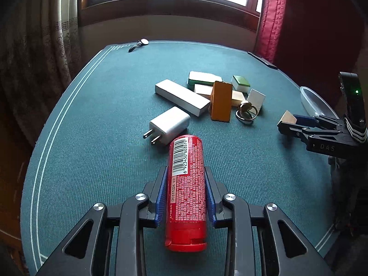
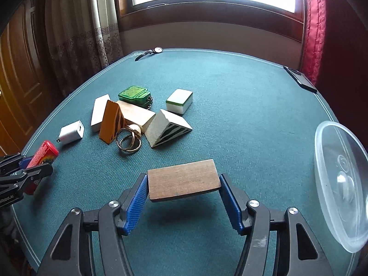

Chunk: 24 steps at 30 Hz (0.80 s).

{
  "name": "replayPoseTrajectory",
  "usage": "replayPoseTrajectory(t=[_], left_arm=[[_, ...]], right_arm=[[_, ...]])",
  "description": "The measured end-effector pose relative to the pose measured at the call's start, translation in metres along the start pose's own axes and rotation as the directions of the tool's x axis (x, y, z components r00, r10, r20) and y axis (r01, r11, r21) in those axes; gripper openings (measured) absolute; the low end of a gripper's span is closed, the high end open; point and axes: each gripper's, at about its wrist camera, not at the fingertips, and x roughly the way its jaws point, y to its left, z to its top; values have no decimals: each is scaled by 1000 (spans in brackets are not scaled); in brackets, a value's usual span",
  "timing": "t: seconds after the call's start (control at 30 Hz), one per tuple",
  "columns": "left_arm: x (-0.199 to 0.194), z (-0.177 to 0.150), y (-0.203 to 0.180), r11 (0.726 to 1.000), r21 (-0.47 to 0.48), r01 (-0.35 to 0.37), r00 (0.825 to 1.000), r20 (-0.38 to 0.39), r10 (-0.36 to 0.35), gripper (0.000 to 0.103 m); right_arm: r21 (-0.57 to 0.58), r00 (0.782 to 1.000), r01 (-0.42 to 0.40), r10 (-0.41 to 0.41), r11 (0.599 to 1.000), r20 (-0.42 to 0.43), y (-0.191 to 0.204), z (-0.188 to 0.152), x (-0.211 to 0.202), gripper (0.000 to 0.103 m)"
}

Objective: Organize rigid objects
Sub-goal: 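Lift the red can with the left tool while the right tool grasps the brown wooden block, then lower the red can and brown block into the clear bowl and open both tools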

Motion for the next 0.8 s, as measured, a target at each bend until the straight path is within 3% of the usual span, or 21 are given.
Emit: replayPoseTrajectory(t=[0.2,0.43,0.8], left_arm=[[4,12,-28,999,30,39,999,4,-39,31],[15,31,-77,991,83,102,995,6,-102,31],[33,61,-155,962,178,209,978,-9,-210,31]], right_arm=[[67,999,23,-25,997,37,-33,-11,-27,65],[177,989,95,-112,980,91,-85,-22,-62,65],[397,961,212,-265,893,83,-180,-49,-87,66]])
